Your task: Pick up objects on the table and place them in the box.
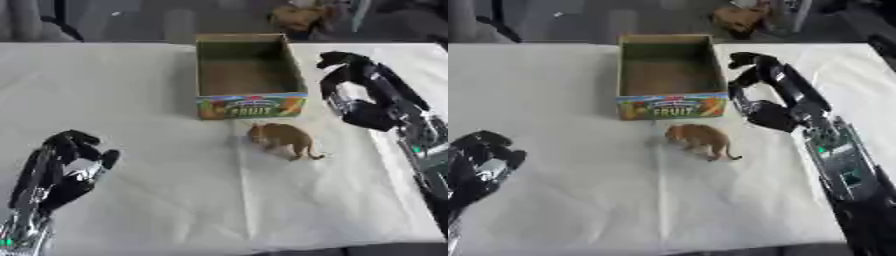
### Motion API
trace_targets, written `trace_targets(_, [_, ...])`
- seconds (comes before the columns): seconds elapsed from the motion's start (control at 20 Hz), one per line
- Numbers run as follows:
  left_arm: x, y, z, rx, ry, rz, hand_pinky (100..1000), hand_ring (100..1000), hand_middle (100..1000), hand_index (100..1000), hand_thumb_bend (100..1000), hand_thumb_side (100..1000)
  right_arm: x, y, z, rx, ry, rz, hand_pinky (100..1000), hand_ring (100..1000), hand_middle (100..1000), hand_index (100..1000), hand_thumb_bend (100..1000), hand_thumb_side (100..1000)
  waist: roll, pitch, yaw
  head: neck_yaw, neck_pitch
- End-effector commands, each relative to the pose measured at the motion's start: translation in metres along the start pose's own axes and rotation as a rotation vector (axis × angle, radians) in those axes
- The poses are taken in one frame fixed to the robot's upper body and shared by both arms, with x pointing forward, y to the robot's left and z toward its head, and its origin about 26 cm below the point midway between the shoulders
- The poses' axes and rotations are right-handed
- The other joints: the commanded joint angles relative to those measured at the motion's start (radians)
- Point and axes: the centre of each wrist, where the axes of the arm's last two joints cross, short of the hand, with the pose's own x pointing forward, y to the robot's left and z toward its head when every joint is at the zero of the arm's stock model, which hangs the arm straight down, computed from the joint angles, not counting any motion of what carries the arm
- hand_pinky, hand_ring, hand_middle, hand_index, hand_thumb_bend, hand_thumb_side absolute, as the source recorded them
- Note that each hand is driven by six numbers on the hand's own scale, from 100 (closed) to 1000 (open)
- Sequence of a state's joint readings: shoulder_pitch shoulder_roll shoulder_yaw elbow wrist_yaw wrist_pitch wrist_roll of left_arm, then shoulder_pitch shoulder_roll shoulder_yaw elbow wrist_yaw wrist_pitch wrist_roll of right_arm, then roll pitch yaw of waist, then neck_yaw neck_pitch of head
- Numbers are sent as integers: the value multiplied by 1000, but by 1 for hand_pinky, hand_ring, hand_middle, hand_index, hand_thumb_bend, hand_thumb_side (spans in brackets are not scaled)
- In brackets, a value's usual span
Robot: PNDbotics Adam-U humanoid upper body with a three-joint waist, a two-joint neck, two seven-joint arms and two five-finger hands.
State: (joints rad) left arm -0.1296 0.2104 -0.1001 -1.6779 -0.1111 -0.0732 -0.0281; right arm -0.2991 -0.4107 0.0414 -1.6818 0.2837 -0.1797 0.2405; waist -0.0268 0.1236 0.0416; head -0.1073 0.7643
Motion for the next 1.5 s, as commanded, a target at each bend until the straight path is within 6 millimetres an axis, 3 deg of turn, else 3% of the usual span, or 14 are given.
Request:
trace_targets(0.05, [4,3,-2,-1,-18,-10,549,510,538,579,632,376,-2,-2,-2,14,6,30,688,675,773,907,100,509,1,-10,-1,0,6])
trace_targets(0.9, [4,2,-2,-4,-19,-6,549,510,538,579,631,376,-26,28,-6,151,96,49,699,701,787,911,100,573,6,-11,-3,-6,6])
trace_targets(1.5, [4,2,-2,-5,-17,-4,549,511,538,580,630,376,-32,37,-10,190,123,134,734,746,801,914,100,563,10,-14,-4,-10,6])
